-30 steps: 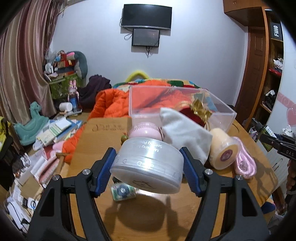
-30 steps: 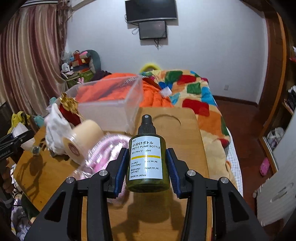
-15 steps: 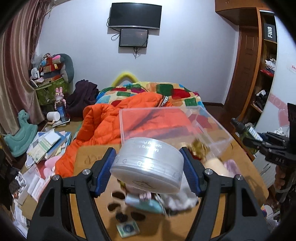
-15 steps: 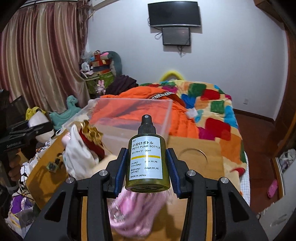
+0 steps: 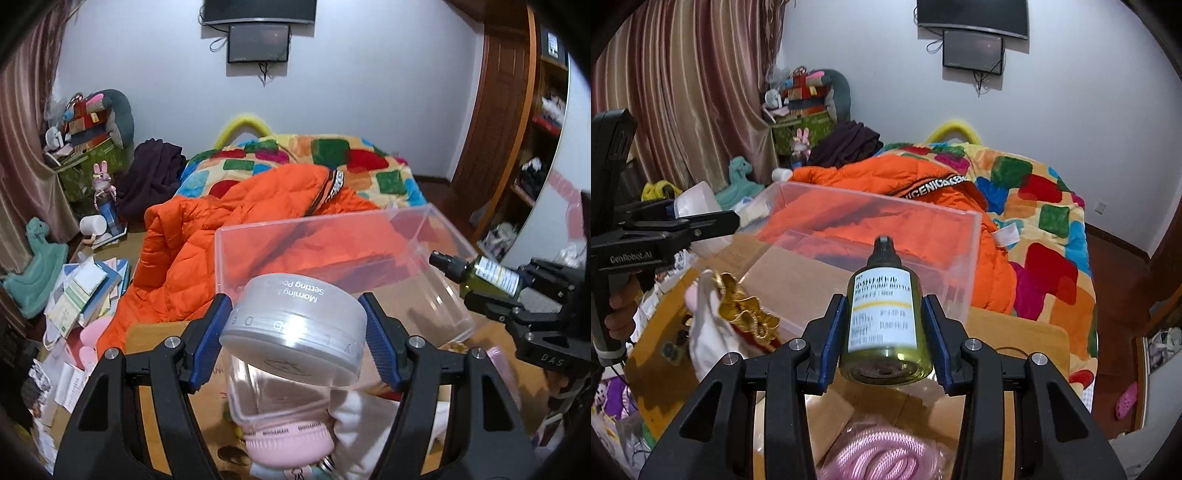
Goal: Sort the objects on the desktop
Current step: 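Carry both held items into the clear plastic bin and open both tools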
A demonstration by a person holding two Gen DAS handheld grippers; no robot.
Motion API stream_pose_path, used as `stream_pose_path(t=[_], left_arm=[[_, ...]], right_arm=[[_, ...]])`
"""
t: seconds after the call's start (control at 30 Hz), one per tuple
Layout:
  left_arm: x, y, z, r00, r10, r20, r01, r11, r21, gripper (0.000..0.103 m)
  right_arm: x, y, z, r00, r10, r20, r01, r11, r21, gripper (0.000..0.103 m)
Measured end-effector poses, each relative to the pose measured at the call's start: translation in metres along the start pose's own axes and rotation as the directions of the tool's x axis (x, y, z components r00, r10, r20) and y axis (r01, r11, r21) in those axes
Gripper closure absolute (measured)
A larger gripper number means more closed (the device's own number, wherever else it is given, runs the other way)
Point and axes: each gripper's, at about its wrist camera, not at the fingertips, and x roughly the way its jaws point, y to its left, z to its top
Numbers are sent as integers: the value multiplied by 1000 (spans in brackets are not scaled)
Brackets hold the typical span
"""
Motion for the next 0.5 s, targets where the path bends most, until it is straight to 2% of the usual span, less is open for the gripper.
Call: stream_pose_path(t=[0.37, 0.5], left_arm=[[20, -6, -8, 997, -18, -79, 19, 1000, 16, 34], [18, -10, -10, 997, -6, -76, 9, 999, 37, 34]], right_arm=[[16, 5, 1, 998, 0, -59, -2, 999, -35, 65], [15, 5, 1, 998, 5, -69, -8, 1000, -31, 65]])
